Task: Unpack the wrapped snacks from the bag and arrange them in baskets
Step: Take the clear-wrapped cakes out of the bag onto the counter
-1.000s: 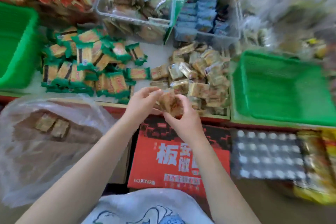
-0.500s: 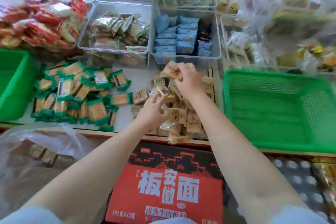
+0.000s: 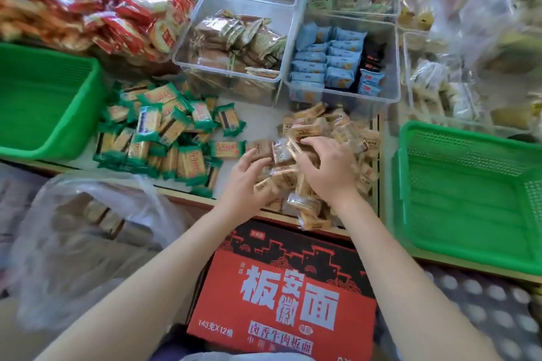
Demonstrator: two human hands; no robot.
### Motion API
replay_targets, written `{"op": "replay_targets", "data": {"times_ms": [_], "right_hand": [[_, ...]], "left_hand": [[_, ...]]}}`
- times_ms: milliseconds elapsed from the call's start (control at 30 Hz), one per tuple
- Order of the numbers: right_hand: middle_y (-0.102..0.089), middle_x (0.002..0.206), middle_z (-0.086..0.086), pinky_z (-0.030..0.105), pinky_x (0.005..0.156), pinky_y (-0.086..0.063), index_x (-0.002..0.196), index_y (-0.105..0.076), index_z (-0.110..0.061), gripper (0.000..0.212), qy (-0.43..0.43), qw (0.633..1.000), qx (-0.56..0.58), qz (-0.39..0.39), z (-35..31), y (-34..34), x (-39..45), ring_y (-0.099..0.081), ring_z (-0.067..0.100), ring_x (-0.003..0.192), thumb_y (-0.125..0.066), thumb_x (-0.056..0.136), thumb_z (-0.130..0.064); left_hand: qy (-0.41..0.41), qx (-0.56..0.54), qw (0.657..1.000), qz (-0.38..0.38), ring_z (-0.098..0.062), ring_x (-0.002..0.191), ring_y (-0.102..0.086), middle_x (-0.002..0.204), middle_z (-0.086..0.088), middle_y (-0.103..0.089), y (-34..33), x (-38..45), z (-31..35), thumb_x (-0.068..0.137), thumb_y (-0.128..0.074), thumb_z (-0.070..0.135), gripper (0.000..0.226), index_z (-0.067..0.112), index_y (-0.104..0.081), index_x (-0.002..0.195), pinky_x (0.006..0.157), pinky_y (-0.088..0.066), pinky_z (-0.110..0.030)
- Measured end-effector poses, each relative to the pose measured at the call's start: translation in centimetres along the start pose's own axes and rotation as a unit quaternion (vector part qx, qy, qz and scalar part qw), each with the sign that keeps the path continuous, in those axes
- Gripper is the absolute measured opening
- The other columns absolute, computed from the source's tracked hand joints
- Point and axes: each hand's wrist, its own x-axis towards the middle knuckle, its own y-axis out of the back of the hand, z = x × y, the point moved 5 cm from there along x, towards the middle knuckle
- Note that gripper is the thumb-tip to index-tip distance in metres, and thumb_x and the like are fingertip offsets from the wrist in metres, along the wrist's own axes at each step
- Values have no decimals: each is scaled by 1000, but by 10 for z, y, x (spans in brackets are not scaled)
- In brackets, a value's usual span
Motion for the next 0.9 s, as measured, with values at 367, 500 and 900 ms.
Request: {"op": "replay_targets", "data": {"times_ms": [367,500,900], "right_hand": [[-68,98,-7,27,76,-46,108,-68,-19,31,-95,919,97,-371,-174,-274,-85,-60,10,90,-54,100,-46],[-72,93,6,41,80,-57,101,-70,-11,27,-222,879,163,-388,-228,-380,-100,-68,21,84,-60,99,-37],[-56,141,13,39,105,-47,140,-50,-1,69,-484,832,209,-172,-252,-573,-55,-57,29,127,-78,85,-32]], "left_hand": [[316,43,945,79,-31,133,-40,143,-12,-44,96,-162,-307,94,-58,23,44,9,-57,136,107,-39,-41],[371,49,927,-19,-33,142,-32,158,-14,-29,124,-191,-395,97,-55,34,60,15,-38,151,110,-37,-42],[347,0,919,-187,-26,155,-2,168,4,9,130,-195,-521,97,-48,54,74,43,-7,158,122,-15,-48]]}}
